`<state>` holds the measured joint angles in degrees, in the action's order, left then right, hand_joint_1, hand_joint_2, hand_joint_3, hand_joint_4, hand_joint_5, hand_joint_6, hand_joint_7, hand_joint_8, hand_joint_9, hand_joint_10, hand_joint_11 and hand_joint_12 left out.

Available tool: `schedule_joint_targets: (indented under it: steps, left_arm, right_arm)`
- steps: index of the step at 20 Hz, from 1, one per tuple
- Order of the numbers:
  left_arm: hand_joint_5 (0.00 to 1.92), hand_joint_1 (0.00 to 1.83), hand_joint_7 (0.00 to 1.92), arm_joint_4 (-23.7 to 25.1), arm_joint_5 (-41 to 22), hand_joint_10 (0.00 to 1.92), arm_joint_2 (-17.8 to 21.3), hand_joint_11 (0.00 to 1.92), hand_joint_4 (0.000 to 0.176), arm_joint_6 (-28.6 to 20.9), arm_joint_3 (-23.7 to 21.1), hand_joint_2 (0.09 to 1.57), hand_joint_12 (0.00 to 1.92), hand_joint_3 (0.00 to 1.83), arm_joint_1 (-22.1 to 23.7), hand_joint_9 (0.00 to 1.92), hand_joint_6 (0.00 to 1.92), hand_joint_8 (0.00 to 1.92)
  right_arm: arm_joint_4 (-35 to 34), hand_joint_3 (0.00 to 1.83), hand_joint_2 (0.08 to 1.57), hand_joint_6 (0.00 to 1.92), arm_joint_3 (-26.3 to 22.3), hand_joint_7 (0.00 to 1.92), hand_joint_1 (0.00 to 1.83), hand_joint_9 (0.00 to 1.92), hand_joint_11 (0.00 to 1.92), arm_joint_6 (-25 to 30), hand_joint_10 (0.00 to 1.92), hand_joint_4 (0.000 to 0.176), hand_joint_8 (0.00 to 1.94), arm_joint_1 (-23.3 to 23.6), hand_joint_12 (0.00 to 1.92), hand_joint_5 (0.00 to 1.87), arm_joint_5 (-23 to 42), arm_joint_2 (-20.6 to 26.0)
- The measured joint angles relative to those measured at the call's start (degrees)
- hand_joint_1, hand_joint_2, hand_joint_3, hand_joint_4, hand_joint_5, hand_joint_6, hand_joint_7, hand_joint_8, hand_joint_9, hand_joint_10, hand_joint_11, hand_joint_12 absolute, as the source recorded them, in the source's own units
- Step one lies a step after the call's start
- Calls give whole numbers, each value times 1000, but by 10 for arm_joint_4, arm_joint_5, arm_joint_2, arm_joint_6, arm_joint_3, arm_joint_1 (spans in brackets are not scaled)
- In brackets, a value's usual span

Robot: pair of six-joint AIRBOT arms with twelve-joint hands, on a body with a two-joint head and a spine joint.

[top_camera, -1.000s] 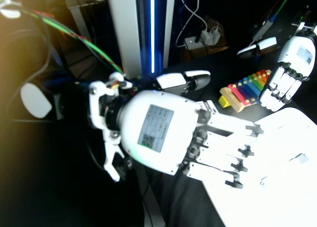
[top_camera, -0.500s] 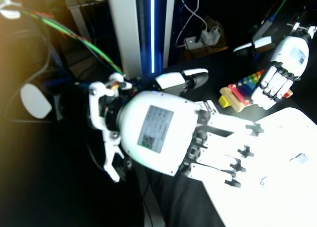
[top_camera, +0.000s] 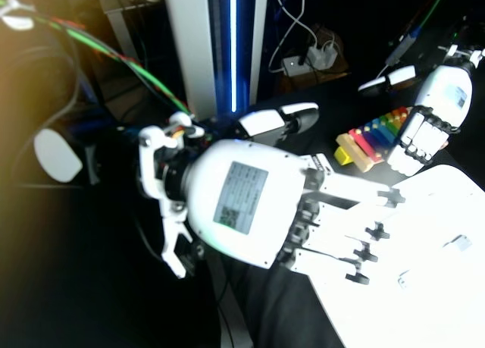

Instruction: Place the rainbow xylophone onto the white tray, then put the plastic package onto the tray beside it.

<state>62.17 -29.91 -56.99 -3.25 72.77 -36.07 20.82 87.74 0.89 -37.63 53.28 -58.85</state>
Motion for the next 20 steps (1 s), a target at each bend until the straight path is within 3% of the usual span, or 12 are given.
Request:
schedule_joint_targets:
  steps: [1,6,7,9,11,15,20]
  left_arm:
    - [0,680,178,-1,1,3,-2,233,0,0,1,586,105,0,0,238,0,0]
    - [0,678,197,2,5,5,-12,228,0,-1,8,589,96,0,-7,247,0,7]
    - [0,690,213,2,7,12,-14,253,0,-1,9,594,106,0,-7,266,0,13]
    - [0,687,212,2,11,13,-19,267,0,-1,11,601,112,4,-8,274,0,10]
    - [0,691,194,5,15,7,-22,257,0,-1,14,600,105,2,-14,266,0,1]
    - [0,718,221,7,24,9,-28,268,0,-1,17,598,104,1,-17,275,0,11]
    - [0,779,246,17,24,13,-29,303,0,-13,17,638,119,13,-21,296,0,13]
  right_arm:
    - [0,0,644,2,0,372,405,436,230,0,0,117,1,0,793,136,0,0]
    - [1,2,653,3,0,383,399,432,229,3,4,125,3,0,807,148,0,0]
    - [1,0,647,2,0,385,389,443,246,3,8,138,3,0,817,146,0,0]
    - [2,0,643,0,0,370,405,406,197,4,0,144,0,0,807,141,0,-1]
    - [3,0,644,0,0,371,412,388,176,4,0,140,1,0,803,140,0,-1]
    - [5,1,647,3,0,379,417,393,183,4,3,149,3,0,814,146,0,-2]
    - [5,4,657,6,0,389,443,401,194,4,4,136,4,0,830,160,0,-3]
